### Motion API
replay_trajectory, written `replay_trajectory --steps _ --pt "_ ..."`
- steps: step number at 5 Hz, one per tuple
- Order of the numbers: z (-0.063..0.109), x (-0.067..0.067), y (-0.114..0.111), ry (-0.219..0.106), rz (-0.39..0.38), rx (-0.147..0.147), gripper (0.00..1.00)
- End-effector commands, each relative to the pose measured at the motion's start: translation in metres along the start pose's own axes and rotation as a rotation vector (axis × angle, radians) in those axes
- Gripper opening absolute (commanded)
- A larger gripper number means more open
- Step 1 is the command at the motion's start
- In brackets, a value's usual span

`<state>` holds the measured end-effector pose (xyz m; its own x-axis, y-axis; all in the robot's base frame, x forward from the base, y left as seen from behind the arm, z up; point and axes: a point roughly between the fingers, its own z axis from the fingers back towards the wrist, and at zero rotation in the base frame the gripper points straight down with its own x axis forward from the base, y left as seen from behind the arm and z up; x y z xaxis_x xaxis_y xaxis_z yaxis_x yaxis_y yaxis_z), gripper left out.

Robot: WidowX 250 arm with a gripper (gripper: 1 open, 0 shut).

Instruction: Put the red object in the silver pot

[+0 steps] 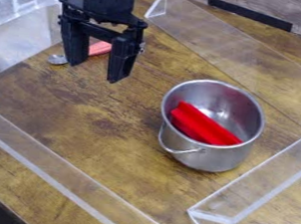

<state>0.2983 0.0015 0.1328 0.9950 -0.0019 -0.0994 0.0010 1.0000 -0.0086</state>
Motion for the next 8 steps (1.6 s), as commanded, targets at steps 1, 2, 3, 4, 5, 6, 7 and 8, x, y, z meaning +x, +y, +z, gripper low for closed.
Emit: replay_trajectory --steps 1,2,3,4,5,6,7,8 --pt "0.0243 0.0043 0.0027 -0.085 0.004 -0.006 1.00" --pt "0.0231 0.0033 0.0021 -0.078 0.002 -0.014 1.00" --pt "0.0224 0.0018 0.0017 -0.074 0.001 -0.019 1.00" --pt "0.0214 0.0008 0.0024 -0.070 0.004 -0.021 1.00" --pt "0.0198 0.0007 0.0038 -0.064 0.007 -0.023 1.00" --pt "0.0186 -0.0002 0.0048 -0.060 0.010 -0.024 1.00" --pt "0.0171 -0.0007 0.0061 -0.055 0.013 -0.024 1.00" --pt "0.0159 -0.0015 0.0071 -0.051 0.016 -0.025 1.00"
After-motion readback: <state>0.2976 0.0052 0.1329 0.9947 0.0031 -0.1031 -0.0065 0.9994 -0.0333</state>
